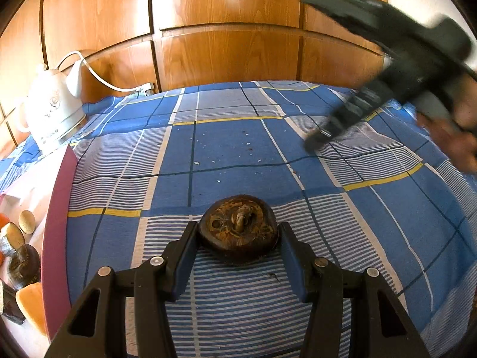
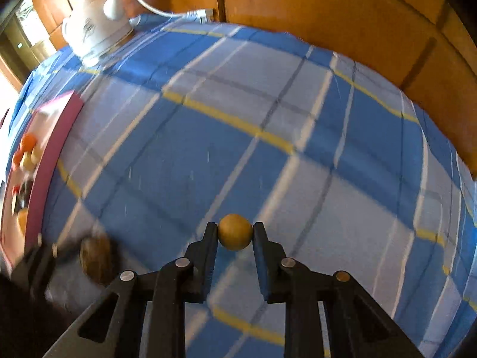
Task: Organize fruits
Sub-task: 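Grasp the small tan ball with the right tool while the left tool holds the brown fruit, then carry the dark brown fruit into the tray with the left tool and release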
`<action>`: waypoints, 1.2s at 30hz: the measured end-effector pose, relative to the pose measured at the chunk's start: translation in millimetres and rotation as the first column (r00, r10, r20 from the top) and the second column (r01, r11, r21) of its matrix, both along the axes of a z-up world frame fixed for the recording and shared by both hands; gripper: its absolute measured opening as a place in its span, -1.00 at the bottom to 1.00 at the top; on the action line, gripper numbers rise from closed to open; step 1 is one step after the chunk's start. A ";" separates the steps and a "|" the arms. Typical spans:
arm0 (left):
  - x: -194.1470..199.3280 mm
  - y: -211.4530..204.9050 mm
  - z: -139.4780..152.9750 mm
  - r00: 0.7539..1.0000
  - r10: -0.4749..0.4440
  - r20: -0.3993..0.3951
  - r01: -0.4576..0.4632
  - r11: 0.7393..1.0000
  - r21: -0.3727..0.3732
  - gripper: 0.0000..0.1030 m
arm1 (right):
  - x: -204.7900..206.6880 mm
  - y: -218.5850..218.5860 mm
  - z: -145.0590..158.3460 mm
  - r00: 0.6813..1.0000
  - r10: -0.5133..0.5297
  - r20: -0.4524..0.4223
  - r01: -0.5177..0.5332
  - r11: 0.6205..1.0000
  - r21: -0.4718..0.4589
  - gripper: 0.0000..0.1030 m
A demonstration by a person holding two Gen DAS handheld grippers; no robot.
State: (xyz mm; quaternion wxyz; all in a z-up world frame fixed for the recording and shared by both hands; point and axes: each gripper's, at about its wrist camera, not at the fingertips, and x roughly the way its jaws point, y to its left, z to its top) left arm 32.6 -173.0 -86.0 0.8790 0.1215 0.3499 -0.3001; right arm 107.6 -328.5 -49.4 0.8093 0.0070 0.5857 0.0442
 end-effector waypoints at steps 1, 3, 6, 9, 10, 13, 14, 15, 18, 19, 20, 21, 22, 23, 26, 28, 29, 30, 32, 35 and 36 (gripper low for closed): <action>0.4 -0.4 0.2 1.000 0.000 -0.002 0.000 1.000 0.003 0.07 | -6.3 -1.3 -1.4 1.000 0.001 -0.006 -0.001 1.000 -0.001 -0.54; 2.2 -1.2 1.1 1.000 0.002 -0.013 -0.002 1.000 0.004 0.07 | -23.2 -1.2 -6.7 1.000 0.006 -0.020 -0.007 1.000 -0.013 -0.54; 6.6 -3.2 3.3 0.999 0.002 -0.042 -0.002 1.000 0.015 0.03 | -32.1 -3.4 -10.1 1.000 -0.004 -0.005 0.004 1.000 0.000 -0.54; 12.1 -4.3 5.7 0.997 0.005 -0.079 -0.003 1.000 0.028 0.01 | -32.3 -4.9 -11.8 1.000 -0.010 0.001 0.010 1.000 0.014 -0.54; 13.0 -4.0 6.2 0.996 0.006 -0.090 -0.003 1.000 0.030 0.01 | -32.1 -5.2 -12.4 1.000 -0.009 0.002 0.009 1.000 0.018 -0.54; 12.5 -2.5 9.1 0.993 0.023 -0.119 -0.019 0.999 0.035 0.01 | -31.0 -9.3 -12.3 1.000 -0.020 0.007 0.020 0.999 0.041 -0.54; 11.6 -2.5 9.8 0.992 0.026 -0.125 -0.021 0.999 0.039 0.01 | -30.5 -9.6 -12.7 1.000 -0.019 0.007 0.019 0.999 0.044 -0.54; 10.2 -2.2 11.1 0.991 0.028 -0.130 -0.022 0.999 0.042 0.01 | -29.2 -9.4 -13.3 1.000 -0.017 0.008 0.016 0.999 0.043 -0.54; 6.4 0.5 15.2 0.989 0.033 -0.146 -0.027 0.999 0.040 0.01 | -27.3 -8.7 -13.9 1.000 -0.014 0.012 0.013 0.999 0.037 -0.54; 5.0 1.0 16.7 0.989 0.035 -0.145 -0.029 0.999 0.045 0.01 | -26.5 -7.7 -14.1 1.000 -0.011 0.012 0.011 0.999 0.032 -0.54; 3.6 1.8 18.8 0.989 0.042 -0.142 -0.035 0.998 0.049 0.01 | -26.6 -6.3 -13.6 1.000 -0.008 0.013 0.007 1.000 0.027 -0.54; 2.7 2.6 20.7 0.989 0.046 -0.141 -0.039 0.998 0.050 0.01 | -26.7 -5.6 -13.6 1.000 -0.004 0.013 0.004 1.000 0.023 -0.54; 1.8 3.7 23.0 0.989 0.048 -0.141 -0.041 0.998 0.049 0.01 | -27.0 -4.9 -13.4 1.000 -0.002 0.013 0.002 1.000 0.020 -0.54; 0.8 4.4 25.6 0.989 0.049 -0.141 -0.043 0.998 0.049 0.01 | -27.0 -4.4 -13.2 1.000 0.000 0.013 0.000 1.000 0.018 -0.54; -2.0 5.2 31.9 0.990 0.059 -0.128 -0.051 0.997 0.061 0.01 | -22.6 0.6 -15.2 1.000 0.006 0.014 -0.007 1.000 0.011 -0.54; -2.8 7.4 35.9 0.989 0.065 -0.132 -0.058 0.997 0.057 0.01 | -20.0 3.4 -16.8 1.000 0.012 0.014 -0.012 1.000 0.006 -0.54; -3.1 8.7 38.2 0.989 0.070 -0.132 -0.063 0.996 0.055 0.01 | -19.6 4.5 -17.2 1.000 0.016 0.014 -0.016 1.000 0.004 -0.53; -3.2 9.7 40.3 0.989 0.073 -0.130 -0.067 0.996 0.056 0.01 | -19.0 6.7 -18.3 1.000 0.020 0.013 -0.020 1.000 0.004 -0.53; -4.4 12.7 45.2 0.989 0.081 -0.126 -0.075 0.996 0.053 0.01 | -18.0 8.0 -19.2 1.000 0.025 0.012 -0.025 1.000 0.006 -0.53; -5.2 17.5 52.2 0.988 0.093 -0.119 -0.088 0.995 0.045 0.01 | -18.6 8.5 -19.1 0.999 0.031 0.015 -0.031 1.000 -0.003 -0.53; -5.3 19.2 54.3 0.988 0.097 -0.118 -0.093 0.995 0.044 0.01 | -18.5 8.9 -19.1 0.999 0.034 0.016 -0.034 0.999 -0.008 -0.53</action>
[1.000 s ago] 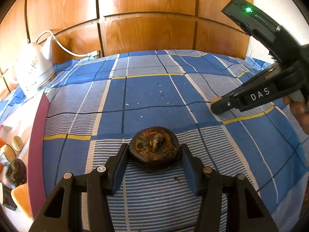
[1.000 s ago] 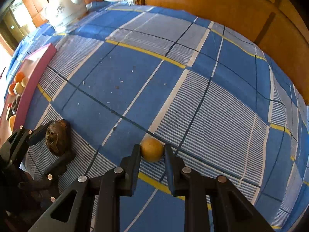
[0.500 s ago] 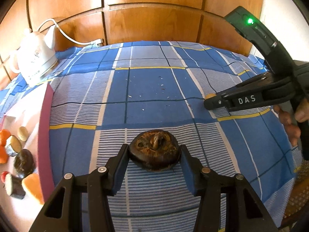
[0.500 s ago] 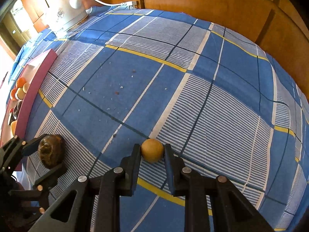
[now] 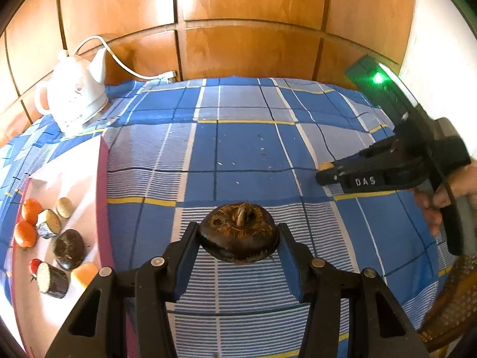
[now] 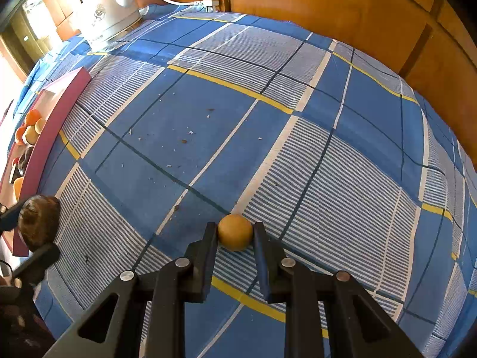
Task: Organize fruits
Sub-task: 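Carry the dark brown fruit into the tray with the left tool and release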
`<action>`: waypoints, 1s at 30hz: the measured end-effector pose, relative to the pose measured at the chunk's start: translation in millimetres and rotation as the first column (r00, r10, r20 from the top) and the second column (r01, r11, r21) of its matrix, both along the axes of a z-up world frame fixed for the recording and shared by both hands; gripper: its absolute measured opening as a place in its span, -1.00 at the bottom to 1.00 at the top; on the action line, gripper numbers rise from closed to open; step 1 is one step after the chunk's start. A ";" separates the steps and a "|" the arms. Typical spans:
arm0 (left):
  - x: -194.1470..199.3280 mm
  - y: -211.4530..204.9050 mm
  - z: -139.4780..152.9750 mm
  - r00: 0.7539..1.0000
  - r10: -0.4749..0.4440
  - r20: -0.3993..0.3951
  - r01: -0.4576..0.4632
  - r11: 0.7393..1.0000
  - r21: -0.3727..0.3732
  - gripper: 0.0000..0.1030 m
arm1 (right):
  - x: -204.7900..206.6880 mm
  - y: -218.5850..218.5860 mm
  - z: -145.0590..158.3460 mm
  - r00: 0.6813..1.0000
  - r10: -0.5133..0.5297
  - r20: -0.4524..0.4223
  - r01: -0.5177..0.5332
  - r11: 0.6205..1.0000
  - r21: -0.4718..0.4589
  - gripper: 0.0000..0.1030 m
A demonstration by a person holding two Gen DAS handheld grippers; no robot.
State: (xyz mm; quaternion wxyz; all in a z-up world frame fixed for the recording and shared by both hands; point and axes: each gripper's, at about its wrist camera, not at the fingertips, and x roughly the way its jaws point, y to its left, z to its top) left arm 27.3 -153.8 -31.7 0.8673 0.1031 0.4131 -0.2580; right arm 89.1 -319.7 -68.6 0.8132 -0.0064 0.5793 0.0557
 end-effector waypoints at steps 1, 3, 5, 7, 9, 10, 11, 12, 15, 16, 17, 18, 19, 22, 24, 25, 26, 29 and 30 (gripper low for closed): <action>0.3 1.6 2.0 1.000 0.005 0.000 -0.005 1.000 -0.003 0.01 | 0.0 0.5 -0.3 1.000 0.002 0.001 -0.002 1.000 -0.002 -0.53; 0.5 5.6 5.9 1.000 0.014 0.001 -0.014 1.000 -0.010 0.01 | 1.1 0.2 -0.7 1.000 0.002 0.001 -0.002 1.000 -0.001 -0.53; 0.2 9.6 9.9 1.000 0.024 0.008 -0.024 1.000 -0.013 0.01 | 0.8 -0.3 -0.7 1.000 0.001 0.002 -0.001 1.000 -0.002 -0.53; 0.2 14.1 13.5 0.999 0.035 0.014 -0.035 0.999 -0.019 0.01 | 0.9 -0.4 -0.6 1.000 0.005 0.004 -0.005 1.000 -0.007 -0.53; 1.3 18.2 15.6 0.999 0.047 0.013 -0.047 0.999 -0.023 0.01 | 1.1 0.1 -1.0 1.000 0.007 0.006 -0.007 1.000 -0.011 -0.53; 1.7 20.4 16.7 0.999 0.053 0.013 -0.053 0.998 -0.025 0.01 | 0.8 -0.1 -0.8 1.000 0.007 0.007 -0.007 1.000 -0.012 -0.53; 2.1 23.0 17.6 0.998 0.059 0.013 -0.059 0.998 -0.028 0.01 | 0.0 0.0 -0.7 1.000 0.007 0.008 -0.007 1.000 -0.013 -0.53; 2.6 25.9 18.8 0.998 0.066 0.014 -0.065 0.997 -0.031 0.01 | 0.1 0.3 -0.6 1.000 0.008 0.009 -0.008 1.000 -0.016 -0.53; 4.4 33.5 22.6 0.996 0.084 0.017 -0.083 0.996 -0.037 0.01 | -0.6 2.7 -0.7 1.000 0.012 0.012 -0.012 1.000 -0.026 -0.53; 4.9 35.7 23.6 0.996 0.088 0.017 -0.088 0.995 -0.040 0.01 | -1.0 3.6 -0.9 1.000 0.014 0.013 -0.013 1.000 -0.028 -0.53; 5.5 38.4 24.4 0.996 0.093 0.015 -0.093 0.995 -0.043 0.01 | -1.3 4.2 -0.8 1.000 0.014 0.014 -0.014 0.999 -0.029 -0.53; 6.0 42.0 25.0 0.995 0.102 0.010 -0.101 0.994 -0.047 0.01 | -1.6 4.6 -0.8 1.000 0.016 0.015 -0.016 0.999 -0.030 -0.54; 6.9 45.4 25.6 0.994 0.109 0.005 -0.109 0.993 -0.051 0.01 | -1.9 5.2 -0.6 1.000 0.018 0.016 -0.017 0.999 -0.033 -0.54; 9.4 59.2 28.7 0.991 0.133 -0.005 -0.133 0.989 -0.063 0.01 | -2.9 6.8 0.6 1.000 0.018 0.019 -0.018 0.999 -0.039 -0.53; 12.2 72.9 33.1 0.988 0.156 -0.010 -0.156 0.984 -0.080 0.01 | -3.1 7.1 0.7 1.000 0.019 0.019 -0.018 0.999 -0.040 -0.54; 14.0 82.4 36.2 0.985 0.173 -0.010 -0.173 0.981 -0.090 0.01 | -3.3 7.4 0.8 1.000 0.020 0.020 -0.020 0.999 -0.041 -0.54; 16.1 93.3 39.6 0.981 0.192 -0.009 -0.192 0.976 -0.101 0.01 | -3.3 7.4 0.9 1.000 0.021 0.020 -0.020 0.999 -0.041 -0.54; 22.9 125.4 46.8 0.967 0.255 -0.007 -0.254 0.959 -0.123 0.01 | -3.6 7.8 1.3 1.000 0.021 0.020 -0.020 0.999 -0.042 -0.53; 26.0 141.2 48.3 0.957 0.289 -0.010 -0.288 0.949 -0.128 0.01 | -3.4 7.8 1.4 1.000 0.022 0.021 -0.021 0.999 -0.044 -0.53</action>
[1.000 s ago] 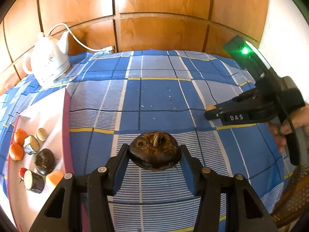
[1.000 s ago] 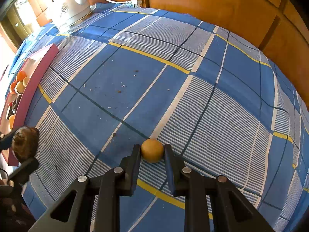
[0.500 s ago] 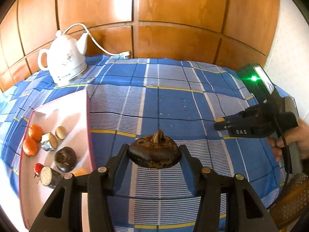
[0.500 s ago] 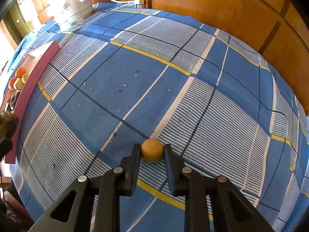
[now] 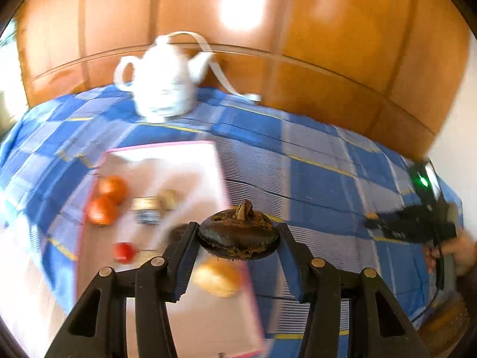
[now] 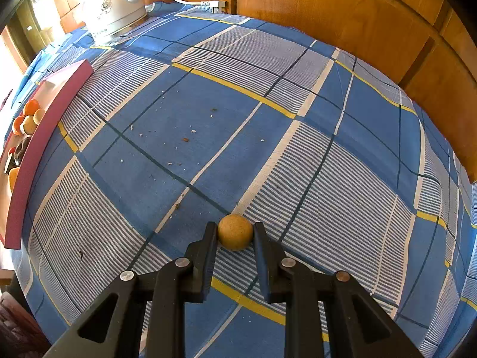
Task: Organize fruits
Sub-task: 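Carry the dark brown fruit into the tray with the left tool and release, then carry the small tan ball into the tray with the right tool and release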
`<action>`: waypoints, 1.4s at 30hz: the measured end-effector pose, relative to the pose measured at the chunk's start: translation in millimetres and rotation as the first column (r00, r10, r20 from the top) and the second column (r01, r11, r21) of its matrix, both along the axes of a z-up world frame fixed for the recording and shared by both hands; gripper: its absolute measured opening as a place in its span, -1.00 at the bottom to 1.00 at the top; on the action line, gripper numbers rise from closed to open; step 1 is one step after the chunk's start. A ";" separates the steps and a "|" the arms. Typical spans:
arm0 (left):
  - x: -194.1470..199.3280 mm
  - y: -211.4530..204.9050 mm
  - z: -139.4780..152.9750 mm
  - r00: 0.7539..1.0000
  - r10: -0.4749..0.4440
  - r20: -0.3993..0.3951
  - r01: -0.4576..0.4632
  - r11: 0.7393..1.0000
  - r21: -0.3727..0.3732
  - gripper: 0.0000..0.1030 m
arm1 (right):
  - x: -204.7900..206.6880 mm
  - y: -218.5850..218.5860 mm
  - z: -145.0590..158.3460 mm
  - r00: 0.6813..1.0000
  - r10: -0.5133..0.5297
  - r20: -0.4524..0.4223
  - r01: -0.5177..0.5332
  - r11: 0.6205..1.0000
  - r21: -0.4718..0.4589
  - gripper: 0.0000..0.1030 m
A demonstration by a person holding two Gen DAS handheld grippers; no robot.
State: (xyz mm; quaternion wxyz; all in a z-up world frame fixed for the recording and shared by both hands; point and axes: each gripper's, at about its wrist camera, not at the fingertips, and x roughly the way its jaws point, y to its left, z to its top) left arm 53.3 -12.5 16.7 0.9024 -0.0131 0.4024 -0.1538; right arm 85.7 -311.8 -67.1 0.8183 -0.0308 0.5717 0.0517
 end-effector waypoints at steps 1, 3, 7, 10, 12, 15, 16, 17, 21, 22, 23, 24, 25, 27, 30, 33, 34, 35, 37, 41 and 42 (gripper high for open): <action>2.3 13.3 0.4 1.000 0.030 -0.003 -0.030 1.000 -0.003 0.01 | -0.1 0.3 0.2 1.000 0.001 0.000 -0.001 1.000 -0.002 -0.54; 4.9 40.3 -0.9 0.996 0.091 -0.010 -0.091 0.996 -0.001 0.01 | -0.1 0.2 0.4 1.000 0.001 0.000 -0.001 1.000 -0.002 -0.53; 6.3 81.8 -12.1 0.983 0.182 -0.024 -0.181 0.983 0.032 0.01 | 0.3 0.2 0.5 1.000 0.001 0.001 -0.001 1.000 -0.004 -0.53; 9.2 101.9 -25.0 0.971 0.233 -0.044 -0.231 0.971 0.055 0.01 | 0.2 0.3 0.6 1.000 0.000 0.002 0.000 1.000 -0.008 -0.54; 12.2 106.7 -32.8 0.967 0.247 -0.058 -0.244 0.968 0.059 0.01 | -0.1 0.7 1.0 1.000 -0.003 0.002 0.003 1.000 -0.011 -0.53; 17.1 107.7 -43.1 0.965 0.250 -0.074 -0.246 0.967 0.060 0.01 | -0.3 1.5 1.6 1.000 -0.011 0.002 0.011 1.000 -0.012 -0.53; 18.7 107.8 -44.6 0.965 0.251 -0.075 -0.246 0.967 0.063 0.01 | -0.4 1.9 1.5 1.000 -0.012 0.002 0.012 1.000 -0.013 -0.53; 20.7 107.1 -46.9 0.966 0.250 -0.074 -0.245 0.967 0.066 0.01 | -0.5 2.3 1.6 1.000 -0.013 0.002 0.013 1.000 -0.016 -0.53; 25.2 106.3 -51.6 0.965 0.253 -0.074 -0.248 0.966 0.072 0.02 | -0.7 2.0 1.3 1.000 -0.017 0.003 0.017 1.000 -0.010 -0.53; 23.8 105.6 -51.4 0.966 0.250 -0.067 -0.245 0.966 0.076 0.02 | -0.6 1.6 1.2 1.000 -0.017 0.003 0.017 1.000 -0.010 -0.53; 21.7 104.1 -51.2 0.967 0.248 -0.059 -0.243 0.966 0.084 0.05 | -0.4 1.4 1.0 1.000 -0.015 0.003 0.015 1.000 -0.010 -0.53; 21.5 102.9 -50.7 0.967 0.248 -0.055 -0.243 0.966 0.088 0.05 | -0.3 1.2 0.9 1.000 -0.014 0.002 0.014 1.000 -0.011 -0.53; 20.3 102.7 -50.5 0.967 0.251 -0.053 -0.246 0.965 0.089 0.06 | -0.3 1.0 0.9 1.000 -0.014 0.002 0.014 1.000 -0.011 -0.53; 17.8 102.6 -48.7 0.965 0.259 -0.046 -0.255 0.963 0.084 0.08 | 0.0 0.3 0.9 1.000 -0.013 0.002 0.013 1.000 -0.011 -0.53; 12.7 97.6 -45.6 0.965 0.261 -0.030 -0.257 0.961 0.098 0.09 | 0.0 0.9 1.0 1.000 -0.010 0.003 0.010 1.000 -0.014 -0.53; 8.7 91.5 -42.6 0.964 0.263 -0.022 -0.260 0.959 0.110 0.09 | -0.1 1.3 1.1 1.000 -0.011 0.004 0.011 1.000 -0.015 -0.53; 7.3 89.2 -41.3 0.965 0.262 -0.017 -0.259 0.959 0.114 0.09 | -0.3 2.0 1.2 1.000 -0.011 0.004 0.011 1.000 -0.018 -0.53; 5.9 86.7 -39.6 0.966 0.259 -0.012 -0.256 0.960 0.115 0.09 | -0.3 1.9 1.1 1.000 -0.012 0.005 0.012 1.000 -0.019 -0.53; 4.4 82.9 -37.1 0.968 0.252 -0.010 -0.249 0.962 0.113 0.12 | -0.6 2.6 1.5 1.000 -0.013 0.006 0.013 1.000 -0.021 -0.53; 0.7 75.7 -32.3 0.972 0.233 0.000 -0.232 0.966 0.114 0.12 | -0.5 2.4 1.4 1.000 -0.014 0.007 0.014 1.000 -0.022 -0.53; -0.3 74.1 -31.3 0.974 0.229 0.003 -0.227 0.967 0.114 0.13 | -0.4 2.1 1.3 1.000 -0.013 0.007 0.013 1.000 -0.022 -0.53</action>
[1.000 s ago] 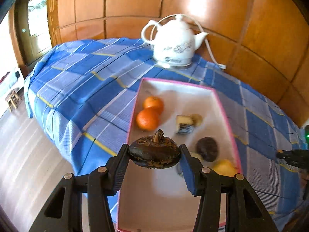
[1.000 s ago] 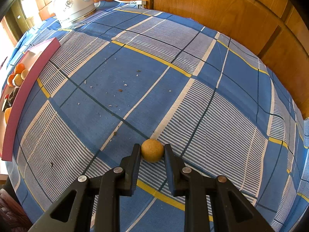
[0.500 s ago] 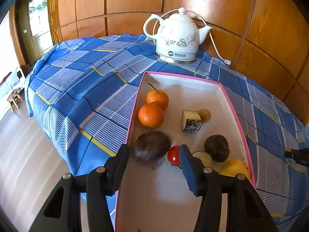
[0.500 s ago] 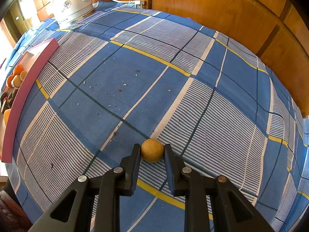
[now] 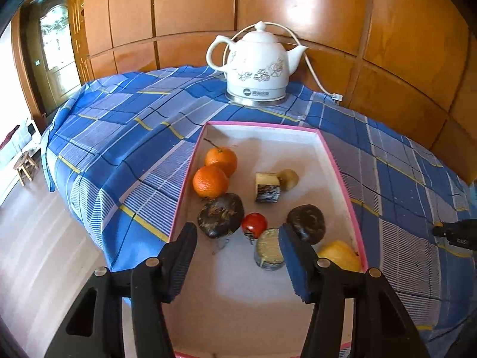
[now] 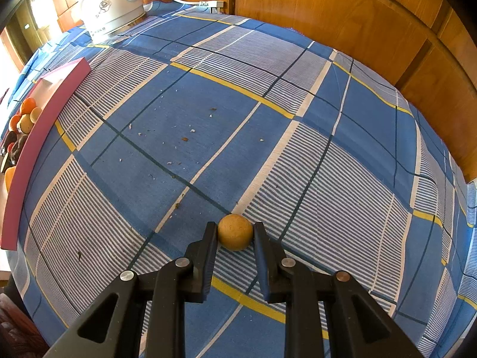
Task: Organize fruits
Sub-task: 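Carry the small tan ball into the tray with the right tool and release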
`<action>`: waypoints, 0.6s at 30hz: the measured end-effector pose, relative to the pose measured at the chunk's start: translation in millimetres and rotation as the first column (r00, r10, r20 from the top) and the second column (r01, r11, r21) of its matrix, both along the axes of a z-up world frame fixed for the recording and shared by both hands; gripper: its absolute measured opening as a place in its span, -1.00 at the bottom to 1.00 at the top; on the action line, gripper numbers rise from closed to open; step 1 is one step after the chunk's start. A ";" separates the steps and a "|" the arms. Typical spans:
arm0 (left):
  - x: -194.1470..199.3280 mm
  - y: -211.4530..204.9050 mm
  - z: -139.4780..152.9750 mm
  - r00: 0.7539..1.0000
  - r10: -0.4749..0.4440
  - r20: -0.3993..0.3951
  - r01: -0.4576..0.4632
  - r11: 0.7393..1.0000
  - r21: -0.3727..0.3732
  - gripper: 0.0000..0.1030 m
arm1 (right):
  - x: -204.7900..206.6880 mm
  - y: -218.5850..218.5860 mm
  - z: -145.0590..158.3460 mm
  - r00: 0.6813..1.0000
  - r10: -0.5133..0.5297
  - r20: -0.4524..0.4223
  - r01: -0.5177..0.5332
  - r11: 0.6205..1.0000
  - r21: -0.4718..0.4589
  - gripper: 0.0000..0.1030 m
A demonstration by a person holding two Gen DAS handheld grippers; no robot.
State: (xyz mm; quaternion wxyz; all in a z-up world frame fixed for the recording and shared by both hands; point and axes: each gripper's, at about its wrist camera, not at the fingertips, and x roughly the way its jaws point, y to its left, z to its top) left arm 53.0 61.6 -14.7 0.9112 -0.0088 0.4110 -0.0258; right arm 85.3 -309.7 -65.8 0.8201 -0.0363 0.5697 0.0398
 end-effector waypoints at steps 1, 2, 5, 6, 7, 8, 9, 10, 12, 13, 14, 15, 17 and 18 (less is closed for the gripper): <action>-1.0 -1.5 1.0 1.000 -0.005 0.002 0.005 1.000 0.001 0.13 | 0.2 -0.3 0.0 1.000 0.000 0.000 0.000 1.000 0.000 -0.53; -1.4 -2.6 1.6 1.000 -0.008 0.004 0.008 1.000 0.001 0.13 | -0.2 0.1 0.2 1.000 0.000 0.000 0.000 1.000 0.000 -0.53; -3.7 -5.4 3.5 1.000 -0.013 0.010 0.013 1.000 0.005 0.16 | -0.5 0.6 0.5 1.000 -0.001 0.001 0.001 1.000 0.000 -0.53; -4.2 -5.9 3.6 1.000 -0.014 0.011 0.014 1.000 0.005 0.16 | -0.5 0.5 0.5 1.000 -0.001 0.001 0.001 1.000 0.000 -0.53; -4.5 -5.9 3.7 1.000 -0.014 0.011 0.014 1.000 0.006 0.18 | -0.5 0.6 0.5 1.000 -0.001 0.001 0.001 1.000 -0.001 -0.53; -4.8 -6.3 3.4 1.000 -0.015 0.009 0.014 1.000 0.007 0.19 | -0.4 0.5 0.5 1.000 -0.001 0.001 0.001 1.000 -0.001 -0.53; -5.6 -6.3 2.9 1.000 -0.015 0.008 0.015 1.000 0.007 0.19 | -0.4 0.4 0.5 1.000 -0.001 0.001 0.001 1.000 -0.001 -0.53; -6.3 -6.3 2.5 1.000 -0.015 0.007 0.015 1.000 0.006 0.19 | -0.5 0.3 0.6 1.000 -0.001 0.001 0.001 1.000 -0.001 -0.53; -7.0 -7.2 1.7 1.000 -0.016 0.004 0.016 1.000 0.007 0.19 | -0.5 0.0 0.8 1.000 -0.002 0.001 0.002 1.000 0.000 -0.53; -7.3 -7.5 1.4 1.000 -0.017 0.003 0.017 1.000 0.008 0.19 | -0.6 0.4 0.7 1.000 -0.002 0.001 0.002 1.000 -0.001 -0.54; -7.7 -7.7 1.1 1.000 -0.016 0.004 0.016 1.000 0.009 0.19 | -0.6 0.6 0.6 1.000 -0.001 0.001 0.001 1.000 -0.001 -0.54; -8.3 -7.9 0.8 1.000 -0.016 0.004 0.016 1.000 0.008 0.19 | -0.7 0.6 0.6 1.000 -0.001 0.002 0.001 1.000 -0.002 -0.54; -8.9 -7.8 0.3 1.000 -0.016 0.003 0.016 1.000 0.008 0.19 | -0.7 0.7 0.5 1.000 0.000 0.002 0.000 1.000 -0.002 -0.54; -9.0 -7.8 0.3 1.000 -0.016 0.003 0.016 1.000 0.007 0.20 | -0.7 0.3 0.6 1.000 0.000 0.002 0.000 1.000 -0.002 -0.54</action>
